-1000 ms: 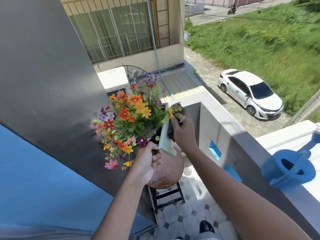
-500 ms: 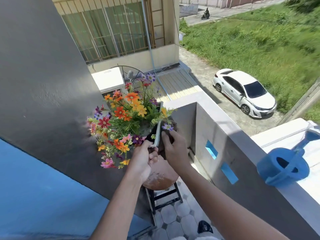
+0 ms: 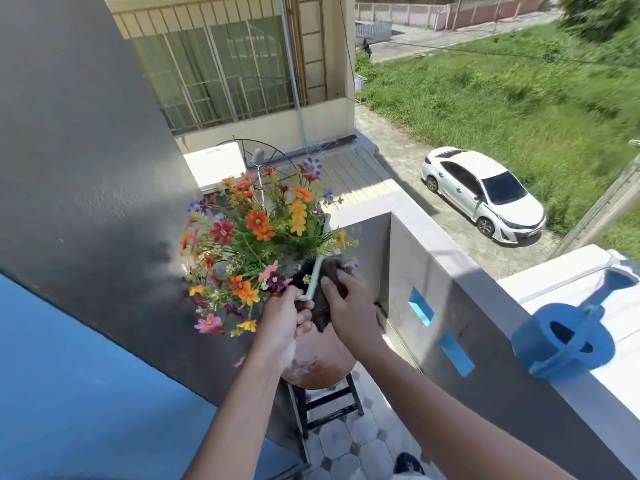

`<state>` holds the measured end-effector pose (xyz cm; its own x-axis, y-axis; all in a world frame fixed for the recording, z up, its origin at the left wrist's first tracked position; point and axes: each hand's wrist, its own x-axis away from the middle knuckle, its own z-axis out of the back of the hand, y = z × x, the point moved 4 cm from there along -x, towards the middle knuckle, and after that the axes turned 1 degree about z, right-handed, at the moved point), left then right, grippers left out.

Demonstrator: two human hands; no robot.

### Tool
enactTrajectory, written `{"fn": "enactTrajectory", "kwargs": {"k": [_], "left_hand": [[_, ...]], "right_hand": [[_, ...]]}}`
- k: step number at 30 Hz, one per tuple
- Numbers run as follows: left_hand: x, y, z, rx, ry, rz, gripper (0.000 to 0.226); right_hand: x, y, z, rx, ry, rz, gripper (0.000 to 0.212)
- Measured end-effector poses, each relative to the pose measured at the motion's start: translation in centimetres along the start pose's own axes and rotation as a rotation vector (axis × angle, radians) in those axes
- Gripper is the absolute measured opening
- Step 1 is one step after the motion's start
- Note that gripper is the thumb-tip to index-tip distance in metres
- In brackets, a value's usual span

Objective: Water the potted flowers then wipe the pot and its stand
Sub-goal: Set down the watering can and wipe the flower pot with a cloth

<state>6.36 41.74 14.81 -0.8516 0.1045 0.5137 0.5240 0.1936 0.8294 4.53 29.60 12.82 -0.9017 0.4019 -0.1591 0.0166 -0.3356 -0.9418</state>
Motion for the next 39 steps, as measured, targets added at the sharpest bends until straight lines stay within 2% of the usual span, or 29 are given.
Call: {"fn": "enactTrajectory", "kwargs": {"k": [4,6,13,15,17,19,21,24,28,33,35,37,39], "left_hand": [[0.2,0.3,-0.3,-0.003,-0.039,-0.001,0.019],[0.5,0.4,-0.3,0.02,-0.064,0.012,0.016],[1.6,1.2,-0.1,0.093,-0.128,0.074,0.016],[1.5,1.0,-0.2,0.089,-0.127,0.078,0.019],[1.2,0.9,-0.3,0.102,-0.117,0.073,0.02],[1.0,1.1,-0.5,0.141,-0.103,0.062,0.019],[0.8,1.5,-0.5,0.189,-0.091,0.05,0.019],[0.9,1.9,-0.5,0.196,-0.093,0.04,0.023],[1.2,1.8,-0.5,0.118,-0.097,0.024,0.02],[1.1,2.3,-0.7,-0.036,-0.097,-0.035,0.022],[1.2,2.6,-0.5,-0.121,-0.123,-0.048,0.023],[1.2,2.9,-0.1,-0.205,-0.145,-0.053,0.022],[1.0,3.2,0.6,-0.281,-0.131,-0.059,0.021]], "right_hand": [[-1.9,-3.5,0.8,-0.057,0.075,0.139,0.033],[-3.2,-3.9,1.4,-0.063,0.103,0.176,0.03],[-7.5,1.7,2.4,0.015,0.137,-0.024,0.019],[-7.0,1.4,2.6,0.007,0.135,-0.041,0.018],[-5.7,-0.9,2.6,-0.019,0.122,0.045,0.02],[-3.5,-3.3,2.1,-0.048,0.075,0.18,0.012],[-1.3,-4.0,1.6,-0.035,0.046,0.291,0.015],[0.4,-1.0,1.2,0.04,0.029,0.286,0.02],[0.0,2.8,1.1,0.067,0.018,0.037,0.013],[-1.9,-1.6,1.6,-0.035,0.098,0.14,0.015],[-3.1,-2.7,2.3,-0.058,0.122,0.169,0.025],[-4.4,-3.2,3.7,-0.091,0.164,0.137,0.033],[-5.7,-3.3,5.5,-0.114,0.179,0.11,0.032]]}}
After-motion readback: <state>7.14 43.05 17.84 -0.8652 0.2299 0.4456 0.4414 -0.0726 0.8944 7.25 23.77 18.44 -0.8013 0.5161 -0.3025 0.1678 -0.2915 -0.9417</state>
